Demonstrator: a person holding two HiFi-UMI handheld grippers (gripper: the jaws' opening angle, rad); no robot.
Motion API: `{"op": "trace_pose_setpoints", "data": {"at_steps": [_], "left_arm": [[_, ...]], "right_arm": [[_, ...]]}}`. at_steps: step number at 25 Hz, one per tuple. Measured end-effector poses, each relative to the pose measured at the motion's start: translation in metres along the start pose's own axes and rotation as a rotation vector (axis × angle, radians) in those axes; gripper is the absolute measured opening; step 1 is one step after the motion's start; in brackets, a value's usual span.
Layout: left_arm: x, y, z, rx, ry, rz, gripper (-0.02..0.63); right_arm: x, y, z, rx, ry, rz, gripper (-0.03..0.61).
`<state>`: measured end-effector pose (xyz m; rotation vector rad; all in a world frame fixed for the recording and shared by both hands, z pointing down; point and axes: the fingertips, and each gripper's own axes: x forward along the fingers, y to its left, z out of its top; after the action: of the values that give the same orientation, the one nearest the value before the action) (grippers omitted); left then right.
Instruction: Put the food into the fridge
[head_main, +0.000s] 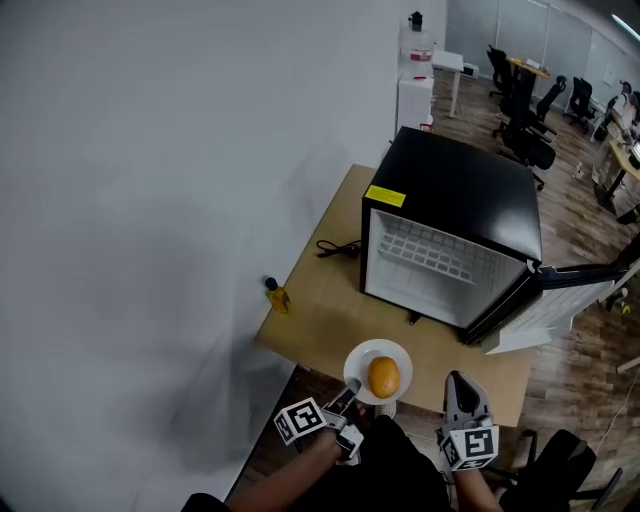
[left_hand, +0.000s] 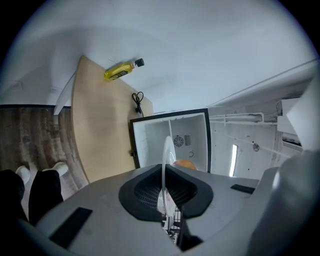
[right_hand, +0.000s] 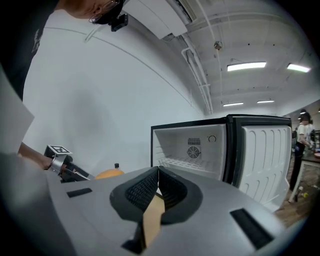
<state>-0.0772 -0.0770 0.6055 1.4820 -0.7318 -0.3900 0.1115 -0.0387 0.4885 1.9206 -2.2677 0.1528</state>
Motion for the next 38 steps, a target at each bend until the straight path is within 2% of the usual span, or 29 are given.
{"op": "trace_pose_setpoints", "data": {"at_steps": [8,16,21,25,33,38], "left_arm": [[0.066,-0.016,0.034,0.002,-0.038,-0.013,0.021],[0.130,-0.003,0.052,-0.023,-0.053,0.011,0.021],[0.162,0.012,0.059,-0.015,-0.067,0.036,0.021],[0.184,0.025,0.067,-0.002,-0.079,0.064,0.021],[0.225,0.050,0.090,0.041,-0.132,0.070,0.021],[0.245,0.066,0.108,0.054,-0.167,0.045,0.021]], "right_arm": [[0.063,-0.038,0.015,-0.006,-0.018,0.016,0.060],[0.109,-0.075,0.003,0.045,0.022,0.036,0.060],[0.129,-0.088,-0.001,0.020,0.035,0.063,0.060],[0.141,-0.095,-0.001,0.005,0.042,0.083,0.060],[0.163,-0.096,-0.008,-0.009,0.055,0.100,0.060],[0.175,-0.099,-0.014,-0.016,0.033,0.056,0.060]]}}
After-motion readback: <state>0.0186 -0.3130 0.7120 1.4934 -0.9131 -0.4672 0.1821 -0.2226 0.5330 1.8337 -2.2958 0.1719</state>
